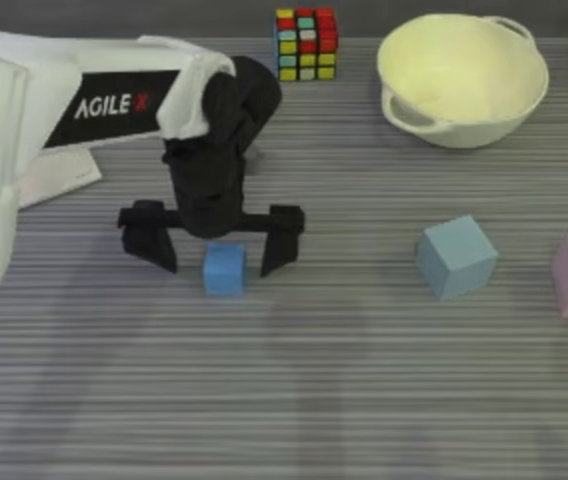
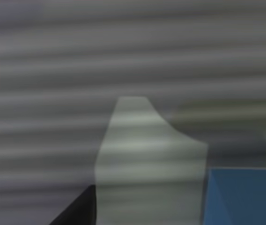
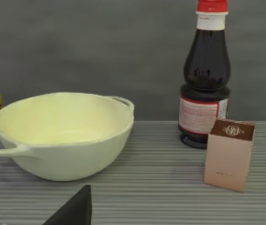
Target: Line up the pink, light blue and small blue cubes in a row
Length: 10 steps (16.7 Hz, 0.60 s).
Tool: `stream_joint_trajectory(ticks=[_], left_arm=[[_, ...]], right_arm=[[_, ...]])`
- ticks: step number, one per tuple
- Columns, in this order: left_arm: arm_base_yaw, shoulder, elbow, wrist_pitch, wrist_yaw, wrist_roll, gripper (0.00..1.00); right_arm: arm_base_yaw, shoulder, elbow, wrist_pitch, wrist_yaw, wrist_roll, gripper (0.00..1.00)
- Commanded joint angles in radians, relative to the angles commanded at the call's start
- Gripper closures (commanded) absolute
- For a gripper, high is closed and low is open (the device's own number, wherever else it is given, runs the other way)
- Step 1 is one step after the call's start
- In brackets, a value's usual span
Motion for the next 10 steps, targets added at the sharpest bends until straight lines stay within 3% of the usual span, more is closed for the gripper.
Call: stream_joint_trajectory(ticks=[10], left_arm=[[0.000,0.000,0.000,0.000,0.000,0.000,0.83]], right_arm=[[0.000,0.000,0.000,0.000,0.000,0.000,0.00]])
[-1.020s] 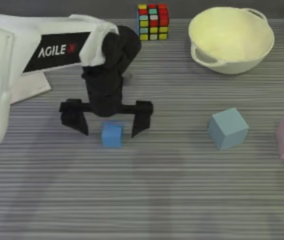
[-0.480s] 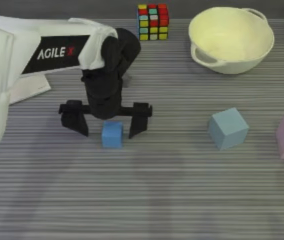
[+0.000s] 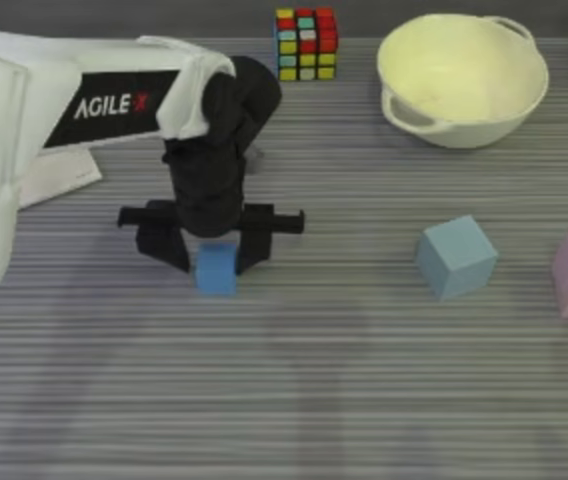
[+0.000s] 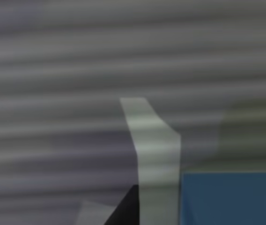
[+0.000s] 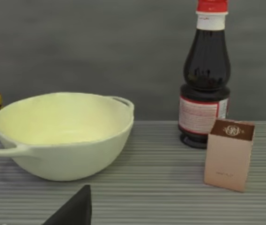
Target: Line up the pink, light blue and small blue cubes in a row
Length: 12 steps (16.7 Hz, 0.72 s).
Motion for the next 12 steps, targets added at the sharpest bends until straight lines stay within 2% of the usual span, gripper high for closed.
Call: stream_joint_trajectory(ticks=[2,3,12], left_arm=[[0.000,0.000,0.000,0.000,0.000,0.000,0.98],[0.000,0.000,0.000,0.000,0.000,0.000,1.00],[0.003,-0.038,0.012,-0.020,-0.014,0.010,1.00]], right_arm=[[0.000,0.000,0.000,0.000,0.000,0.000,0.00],[0.000,0.000,0.000,0.000,0.000,0.000,0.00],[0.000,0.000,0.000,0.000,0.000,0.000,0.00]])
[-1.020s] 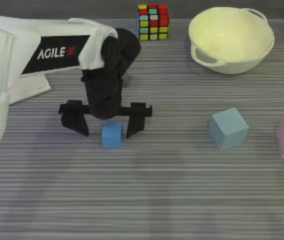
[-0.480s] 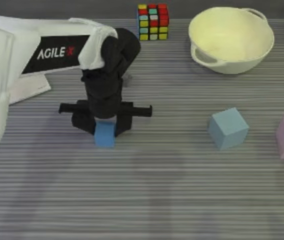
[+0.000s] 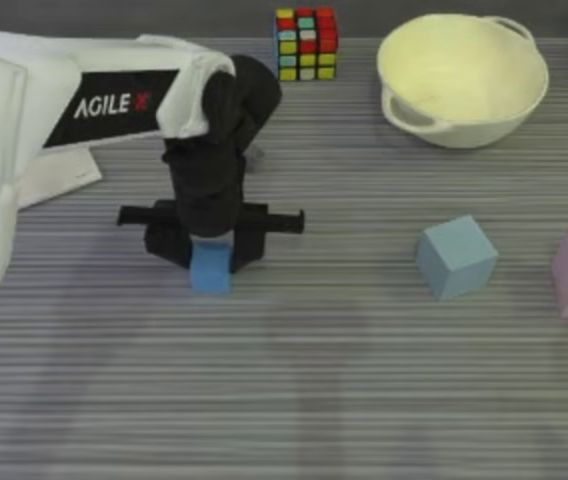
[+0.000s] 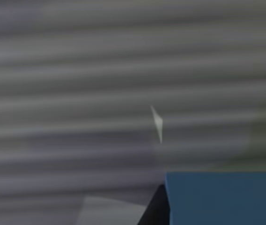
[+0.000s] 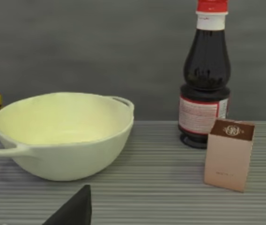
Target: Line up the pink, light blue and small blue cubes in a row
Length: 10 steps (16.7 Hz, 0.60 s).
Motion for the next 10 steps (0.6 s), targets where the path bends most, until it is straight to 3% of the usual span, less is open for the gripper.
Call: stream_joint_trajectory(ticks=[10], left_arm=[[0.019,-0.073,0.162,-0.235,-0.001,-0.003,1.00]], right_arm=[[0.000,0.000,0.000,0.000,0.000,0.000,0.00]])
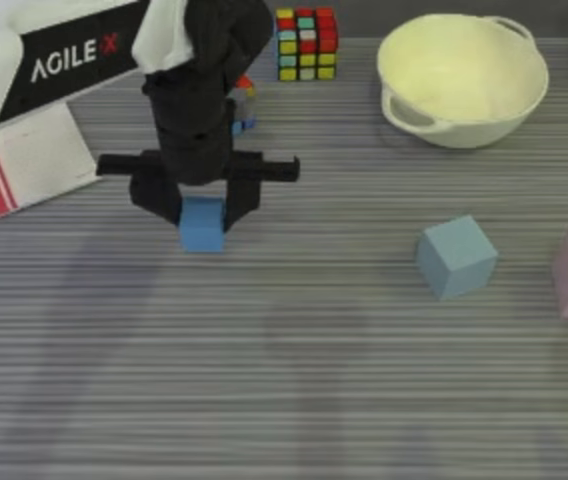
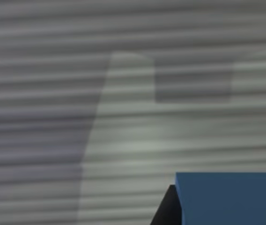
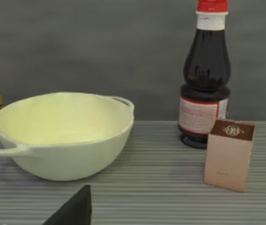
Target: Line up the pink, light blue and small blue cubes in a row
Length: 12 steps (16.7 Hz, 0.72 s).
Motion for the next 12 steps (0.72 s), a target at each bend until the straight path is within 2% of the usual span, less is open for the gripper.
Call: stream_joint_trajectory(ticks=[5,8,12], left_arm=[[-0.036,0.031,0.036,-0.023,-0.002,-0.030,1.00],[-0.121,0.109,0.169,-0.097,-0.005,-0.128,1.00],[-0.271,0.239,0.448,-0.228,-0.008,-0.306,1.00]], right_arm=[[0.000,0.000,0.000,0.000,0.000,0.000,0.00],[0.000,0.000,0.000,0.000,0.000,0.000,0.00],[0.000,0.000,0.000,0.000,0.000,0.000,0.00]])
